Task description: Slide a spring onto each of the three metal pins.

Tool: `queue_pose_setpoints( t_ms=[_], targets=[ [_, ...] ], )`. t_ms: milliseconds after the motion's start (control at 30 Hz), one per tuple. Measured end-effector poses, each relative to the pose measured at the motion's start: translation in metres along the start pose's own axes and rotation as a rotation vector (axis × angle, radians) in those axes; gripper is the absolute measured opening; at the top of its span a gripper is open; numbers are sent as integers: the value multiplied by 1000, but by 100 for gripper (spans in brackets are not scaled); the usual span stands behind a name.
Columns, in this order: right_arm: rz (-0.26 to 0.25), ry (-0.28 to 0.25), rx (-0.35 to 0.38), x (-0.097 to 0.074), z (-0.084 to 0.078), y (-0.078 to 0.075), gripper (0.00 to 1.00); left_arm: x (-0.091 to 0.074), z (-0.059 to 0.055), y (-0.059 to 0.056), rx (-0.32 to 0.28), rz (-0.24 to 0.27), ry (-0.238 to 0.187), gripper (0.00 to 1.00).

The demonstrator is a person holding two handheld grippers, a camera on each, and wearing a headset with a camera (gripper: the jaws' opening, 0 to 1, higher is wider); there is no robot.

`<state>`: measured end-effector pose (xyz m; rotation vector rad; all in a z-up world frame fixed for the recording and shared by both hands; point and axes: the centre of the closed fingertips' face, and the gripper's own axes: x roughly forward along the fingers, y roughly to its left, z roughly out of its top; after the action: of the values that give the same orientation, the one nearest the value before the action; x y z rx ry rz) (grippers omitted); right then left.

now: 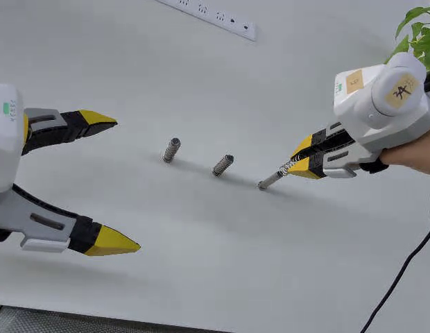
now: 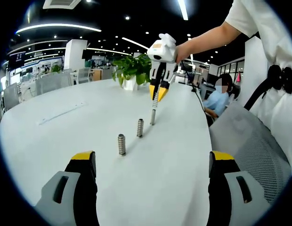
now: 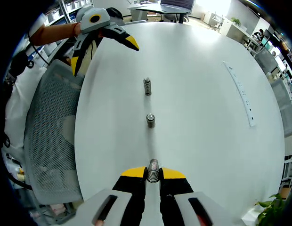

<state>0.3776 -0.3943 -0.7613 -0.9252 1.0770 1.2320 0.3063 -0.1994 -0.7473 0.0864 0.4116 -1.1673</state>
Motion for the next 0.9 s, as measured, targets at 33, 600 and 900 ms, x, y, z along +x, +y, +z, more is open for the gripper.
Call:
queue_pose_setpoints(
  t_ms=[33,600,900],
  targets=[
    [1,1,1,0,0,0,6,0,0,0,-1,-1,-2,99],
    [13,8,3,9,-3,-3,6,1,1,-3,-20,-6,-18,99],
    [23,11,5,14,-5,-2,6,3,0,-3,-22,-9,-17,99]
  ],
)
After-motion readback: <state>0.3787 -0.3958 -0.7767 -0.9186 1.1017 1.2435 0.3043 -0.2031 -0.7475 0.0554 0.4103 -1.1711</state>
